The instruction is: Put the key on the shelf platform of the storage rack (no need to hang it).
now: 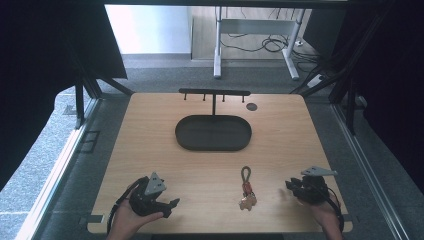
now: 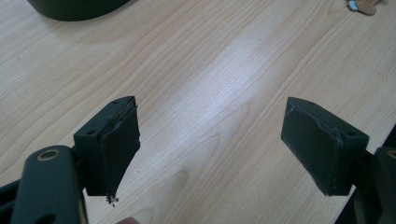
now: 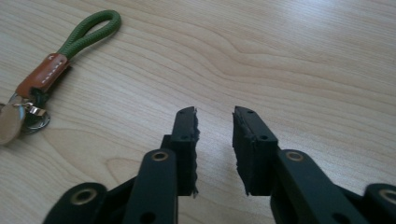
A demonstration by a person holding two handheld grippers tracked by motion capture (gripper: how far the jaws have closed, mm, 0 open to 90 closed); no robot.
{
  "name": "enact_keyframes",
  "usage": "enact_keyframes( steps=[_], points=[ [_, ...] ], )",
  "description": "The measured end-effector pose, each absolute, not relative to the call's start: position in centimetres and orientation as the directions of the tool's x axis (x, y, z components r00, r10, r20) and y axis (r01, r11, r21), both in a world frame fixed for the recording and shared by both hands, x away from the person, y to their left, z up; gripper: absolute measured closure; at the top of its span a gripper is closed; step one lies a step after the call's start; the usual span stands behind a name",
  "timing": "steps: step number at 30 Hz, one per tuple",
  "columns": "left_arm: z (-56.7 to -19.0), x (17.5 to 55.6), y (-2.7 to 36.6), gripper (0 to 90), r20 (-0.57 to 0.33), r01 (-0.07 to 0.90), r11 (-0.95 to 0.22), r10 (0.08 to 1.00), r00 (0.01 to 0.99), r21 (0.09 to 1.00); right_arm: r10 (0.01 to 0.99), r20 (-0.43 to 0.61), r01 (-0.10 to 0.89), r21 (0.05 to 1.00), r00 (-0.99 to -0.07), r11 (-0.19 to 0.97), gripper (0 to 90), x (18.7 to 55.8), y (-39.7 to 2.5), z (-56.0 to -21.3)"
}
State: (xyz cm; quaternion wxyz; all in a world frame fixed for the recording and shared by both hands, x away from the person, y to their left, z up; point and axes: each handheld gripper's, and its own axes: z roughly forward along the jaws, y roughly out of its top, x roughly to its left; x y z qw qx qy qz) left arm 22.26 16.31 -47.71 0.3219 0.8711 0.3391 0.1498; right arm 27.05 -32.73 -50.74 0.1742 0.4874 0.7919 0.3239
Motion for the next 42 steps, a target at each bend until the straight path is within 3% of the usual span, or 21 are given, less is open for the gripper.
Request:
enact_keyframes(
  steps=[3, 11, 29, 42],
  points=[
    [-47.7, 22.3, 16.3, 20.0, 0.036, 0.498, -0.558, 0.689, 0.724, 0.663, 0.877, 0.047, 0.66, 0.679, -0.477, 0.322, 78.8, 27.0, -32.3, -50.4],
    [-47.7, 22.4, 16.3, 20.0, 0.037, 0.5, -0.563, 0.688, 0.725, 0.658, 0.839, 0.04, 0.639, 0.667, -0.543, 0.382, 82.2, 26.6, -30.0, -49.4],
    [-47.0, 22.4, 17.4, 19.9, 0.031, 0.483, -0.548, 0.683, 0.73, 0.683, 0.76, 0.026, 0.645, 0.549, -0.649, 0.532, 62.5, 28.4, -23.2, -48.0],
    [-47.0, 22.3, 17.2, 19.9, 0.027, 0.487, -0.551, 0.68, 0.733, 0.678, 0.743, 0.006, 0.65, 0.488, -0.669, 0.582, 56.1, 29.8, -20.5, -48.6]
  ],
)
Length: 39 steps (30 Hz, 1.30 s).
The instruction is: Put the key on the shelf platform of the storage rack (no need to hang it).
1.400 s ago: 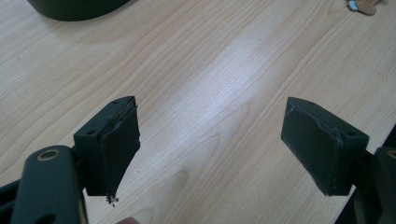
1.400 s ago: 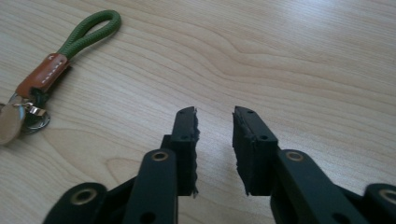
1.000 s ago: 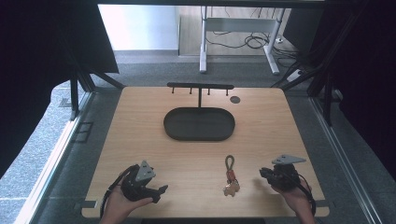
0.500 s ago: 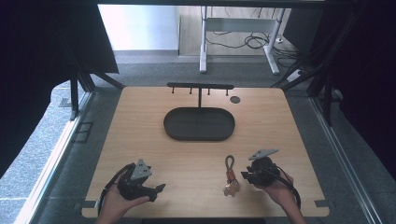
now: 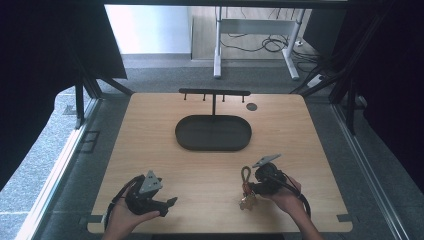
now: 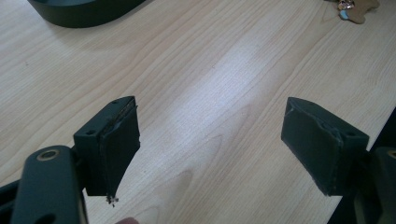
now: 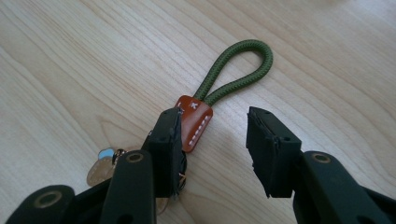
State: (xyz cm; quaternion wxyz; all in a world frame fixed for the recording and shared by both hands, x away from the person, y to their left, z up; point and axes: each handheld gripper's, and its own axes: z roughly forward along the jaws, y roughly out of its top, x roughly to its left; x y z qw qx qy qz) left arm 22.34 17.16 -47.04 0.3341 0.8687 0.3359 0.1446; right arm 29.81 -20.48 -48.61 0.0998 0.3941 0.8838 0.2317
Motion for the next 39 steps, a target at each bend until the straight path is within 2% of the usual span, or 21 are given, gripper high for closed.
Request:
enact_keyframes(
  steps=[6, 16, 27, 35, 39],
  points=[
    [-47.3, 22.5, 17.0, 19.9, 0.022, 0.493, -0.555, 0.678, 0.734, 0.67, 0.745, -0.007, 0.663, 0.449, -0.667, 0.598, 51.4, 30.5, -19.4, -49.5],
    [-47.5, 22.5, 16.8, 19.9, 0.018, 0.496, -0.561, 0.674, 0.739, 0.663, 0.746, -0.021, 0.664, 0.44, -0.666, 0.605, 47.2, 30.4, -18.3, -49.8],
    [-47.6, 22.5, 16.7, 19.9, 0.019, 0.497, -0.565, 0.673, 0.739, 0.658, 0.744, -0.026, 0.669, 0.418, -0.668, 0.615, 47.4, 30.1, -17.8, -50.5],
    [-47.7, 22.5, 16.6, 19.9, 0.019, 0.497, -0.568, 0.671, 0.741, 0.656, 0.748, -0.022, 0.675, 0.412, -0.664, 0.612, 51.5, 30.1, -17.9, -50.9],
    [-47.7, 22.5, 16.6, 19.9, 0.019, 0.496, -0.57, 0.669, 0.743, 0.655, 0.756, -0.008, 0.688, 0.408, -0.654, 0.6, 57.5, 30.1, -18.0, -50.8]
  ],
)
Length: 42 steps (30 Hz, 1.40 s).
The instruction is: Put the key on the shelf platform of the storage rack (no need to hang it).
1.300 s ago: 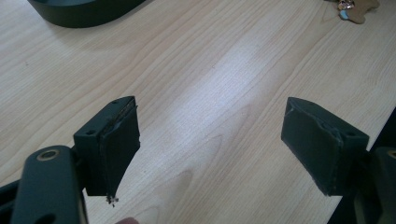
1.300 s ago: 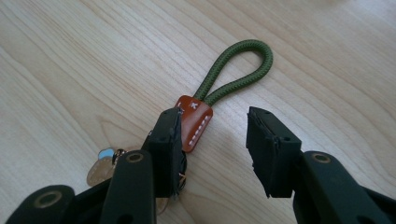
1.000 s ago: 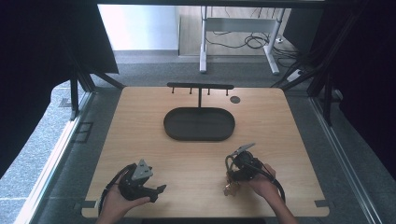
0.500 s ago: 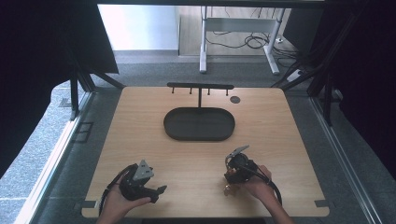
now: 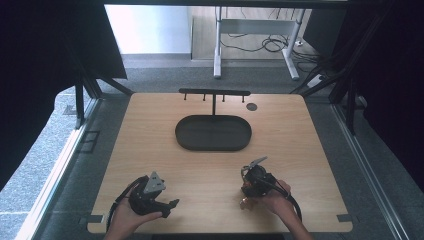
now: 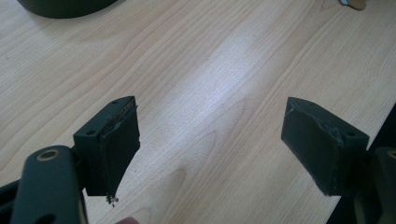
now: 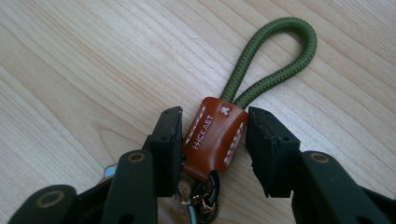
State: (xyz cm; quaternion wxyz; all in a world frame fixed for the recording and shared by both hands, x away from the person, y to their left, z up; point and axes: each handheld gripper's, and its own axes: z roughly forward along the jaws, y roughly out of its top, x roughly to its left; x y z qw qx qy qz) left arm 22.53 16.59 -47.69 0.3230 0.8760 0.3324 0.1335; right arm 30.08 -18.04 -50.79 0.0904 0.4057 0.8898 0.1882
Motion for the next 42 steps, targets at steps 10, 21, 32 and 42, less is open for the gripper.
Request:
enact_keyframes(
  steps=[10, 21, 32, 42],
  points=[
    [-47.8, 22.6, 16.5, 19.9, 0.017, 0.498, -0.571, 0.668, 0.744, 0.652, 0.735, -0.037, 0.659, 0.416, -0.677, 0.627, 66.7, 29.6, -17.9, -50.6],
    [-47.9, 22.6, 16.3, 19.9, 0.019, 0.498, -0.574, 0.667, 0.744, 0.649, 0.71, -0.024, 0.626, 0.451, -0.704, 0.636, 67.0, 29.4, -18.5, -49.3],
    [-47.8, 22.5, 16.2, 19.9, 0.02, 0.497, -0.575, 0.666, 0.745, 0.65, 0.698, -0.036, 0.597, 0.487, -0.715, 0.637, 67.1, 29.1, -18.8, -47.6],
    [-47.9, 22.5, 16.2, 19.9, 0.019, 0.497, -0.575, 0.667, 0.745, 0.65, 0.688, -0.052, 0.571, 0.514, -0.724, 0.64, 67.1, 29.0, -18.8, -46.0]
  ],
)
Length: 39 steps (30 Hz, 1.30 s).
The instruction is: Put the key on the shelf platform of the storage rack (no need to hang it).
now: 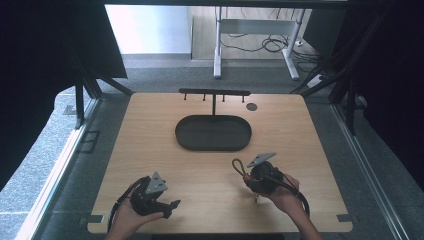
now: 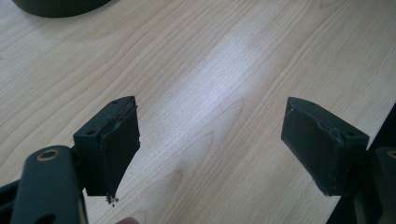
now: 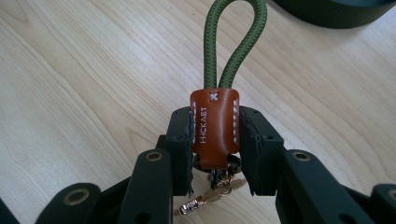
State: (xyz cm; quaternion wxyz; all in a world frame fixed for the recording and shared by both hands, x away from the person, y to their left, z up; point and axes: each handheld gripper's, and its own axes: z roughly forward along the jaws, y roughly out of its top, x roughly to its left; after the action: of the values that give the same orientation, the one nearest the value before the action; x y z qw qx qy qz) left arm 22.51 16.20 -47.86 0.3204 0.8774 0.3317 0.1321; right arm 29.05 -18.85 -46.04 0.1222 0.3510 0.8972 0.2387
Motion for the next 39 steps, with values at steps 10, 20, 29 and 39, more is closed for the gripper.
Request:
enact_keyframes(
  steps=[10, 20, 29, 39],
  points=[
    [-47.9, 22.5, 16.2, 19.9, 0.02, 0.497, -0.576, 0.666, 0.745, 0.649, 0.685, -0.073, 0.558, 0.522, -0.725, 0.646, 67.1, 29.0, -18.9, -44.8],
    [-47.8, 22.5, 16.2, 19.9, 0.021, 0.496, -0.576, 0.666, 0.746, 0.649, 0.683, -0.096, 0.541, 0.535, -0.724, 0.649, 67.1, 29.1, -18.8, -43.3],
    [-47.9, 22.5, 16.2, 19.9, 0.019, 0.498, -0.576, 0.666, 0.745, 0.649, 0.683, -0.102, 0.535, 0.542, -0.724, 0.648, 67.1, 29.3, -18.8, -42.8],
    [-48.0, 22.6, 16.1, 19.9, 0.019, 0.498, -0.578, 0.664, 0.747, 0.646, 0.683, -0.113, 0.525, 0.554, -0.722, 0.646, 67.1, 29.7, -18.8, -41.8]
  ],
)
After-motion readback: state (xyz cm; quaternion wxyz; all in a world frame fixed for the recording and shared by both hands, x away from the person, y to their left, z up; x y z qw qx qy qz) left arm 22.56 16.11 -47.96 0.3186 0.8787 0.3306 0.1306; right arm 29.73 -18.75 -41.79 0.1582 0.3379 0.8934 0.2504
